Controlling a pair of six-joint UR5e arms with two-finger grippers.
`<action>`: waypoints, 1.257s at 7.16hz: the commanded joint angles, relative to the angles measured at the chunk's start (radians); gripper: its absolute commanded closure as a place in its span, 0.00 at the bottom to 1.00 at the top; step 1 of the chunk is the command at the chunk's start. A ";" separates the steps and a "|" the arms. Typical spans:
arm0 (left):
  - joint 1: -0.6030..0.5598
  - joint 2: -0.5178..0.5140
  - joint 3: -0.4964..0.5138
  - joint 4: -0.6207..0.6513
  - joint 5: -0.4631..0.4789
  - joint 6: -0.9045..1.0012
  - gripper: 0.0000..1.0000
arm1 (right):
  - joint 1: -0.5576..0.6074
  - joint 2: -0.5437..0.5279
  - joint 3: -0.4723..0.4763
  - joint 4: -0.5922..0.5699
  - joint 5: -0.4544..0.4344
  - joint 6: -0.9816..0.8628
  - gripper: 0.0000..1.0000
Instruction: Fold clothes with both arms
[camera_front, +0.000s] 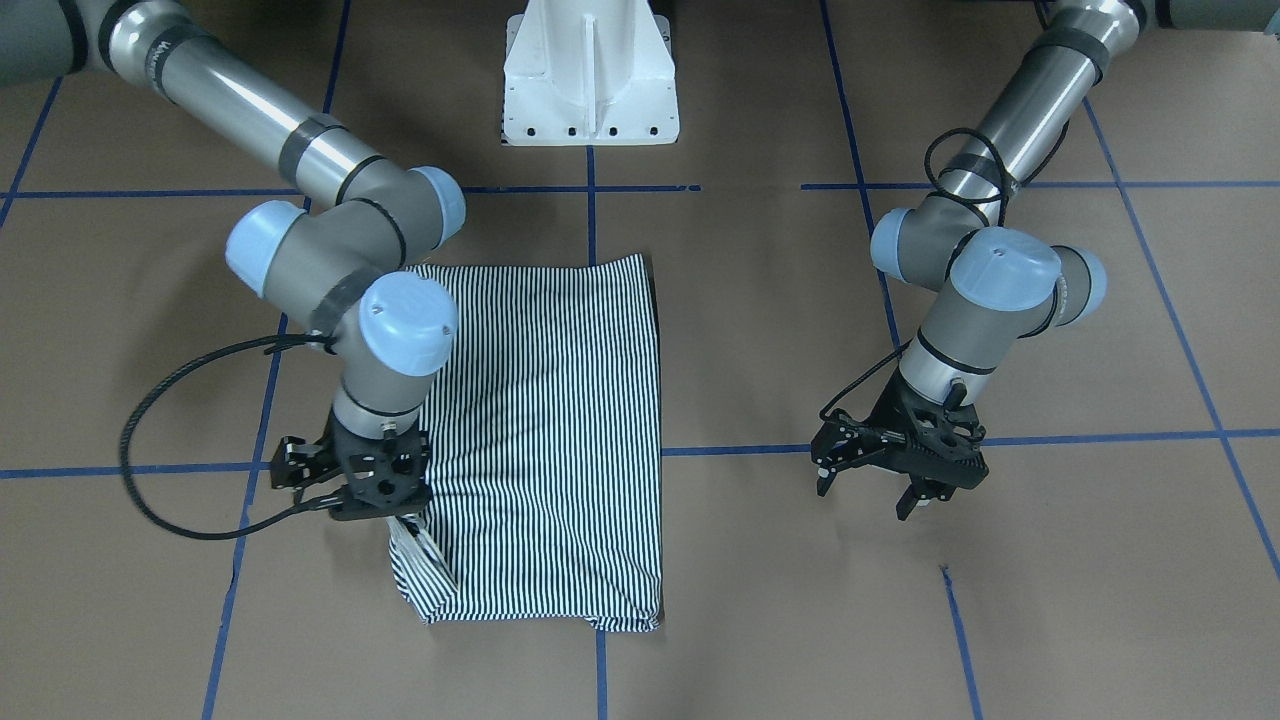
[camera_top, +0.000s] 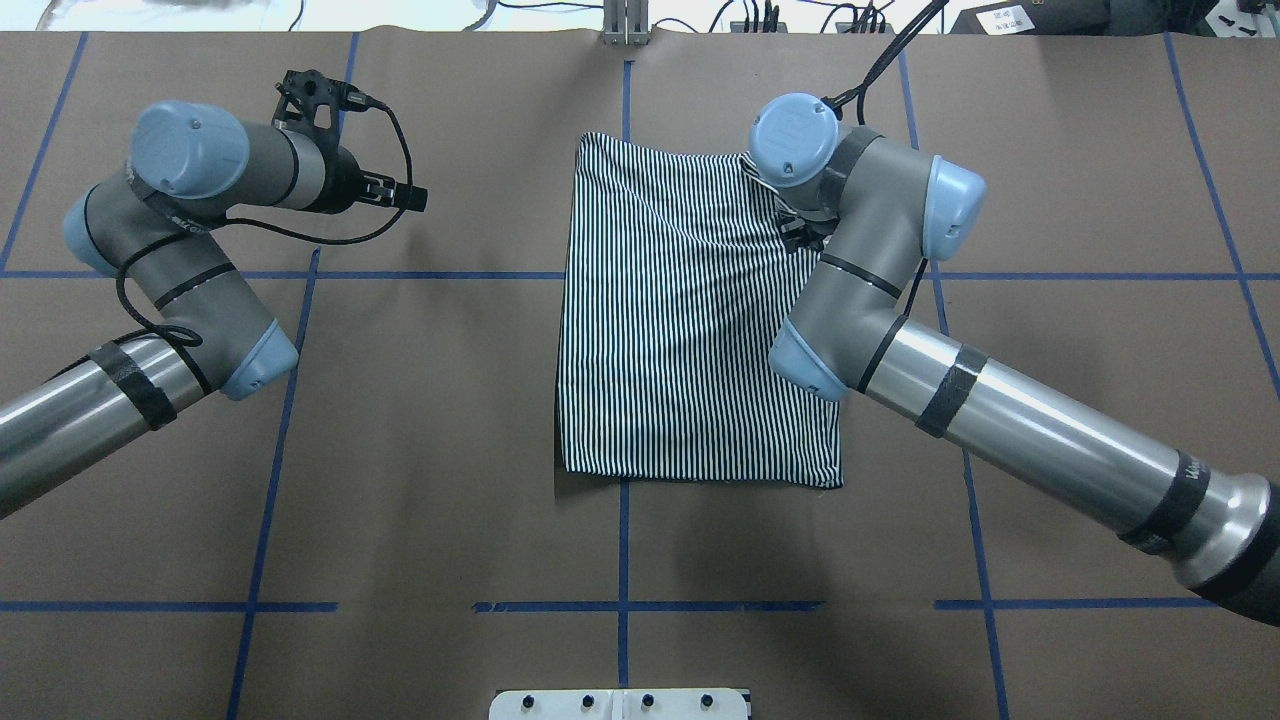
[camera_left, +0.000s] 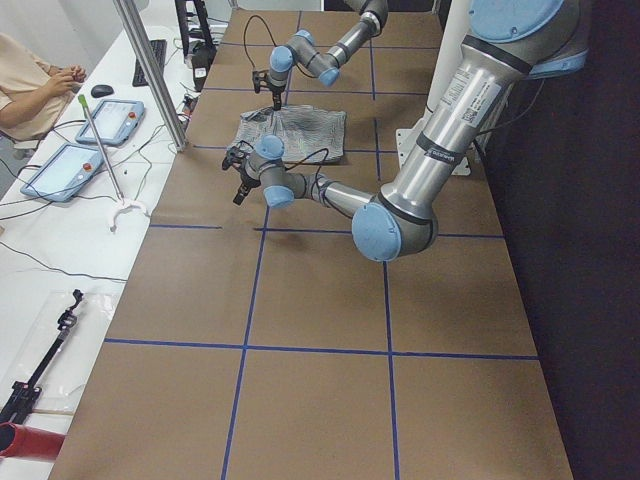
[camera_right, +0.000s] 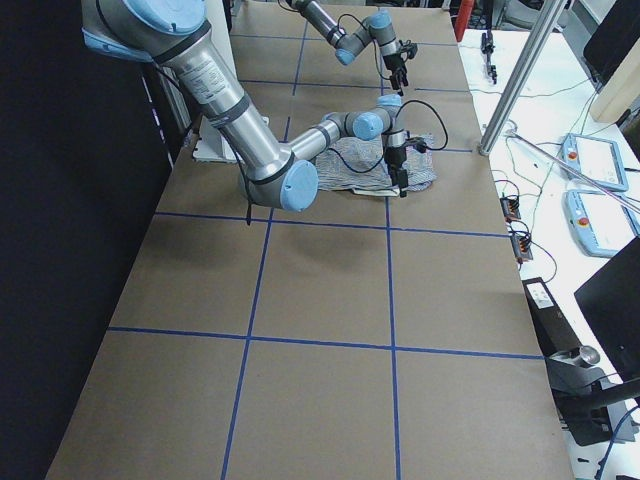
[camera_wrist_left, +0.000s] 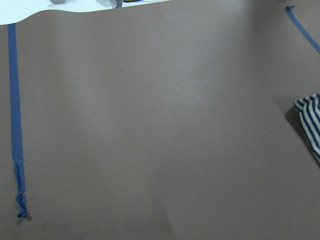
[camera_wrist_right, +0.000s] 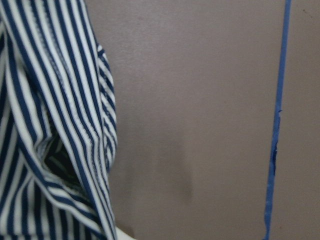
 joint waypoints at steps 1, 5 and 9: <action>0.001 0.000 0.000 0.000 0.000 0.001 0.00 | 0.020 -0.024 0.060 0.003 0.011 -0.016 0.00; 0.001 -0.001 -0.008 0.001 0.000 -0.001 0.00 | 0.035 0.046 0.009 0.100 0.066 0.065 0.00; 0.001 -0.001 -0.023 0.012 0.000 -0.001 0.00 | 0.032 0.156 -0.199 0.137 0.065 0.079 0.00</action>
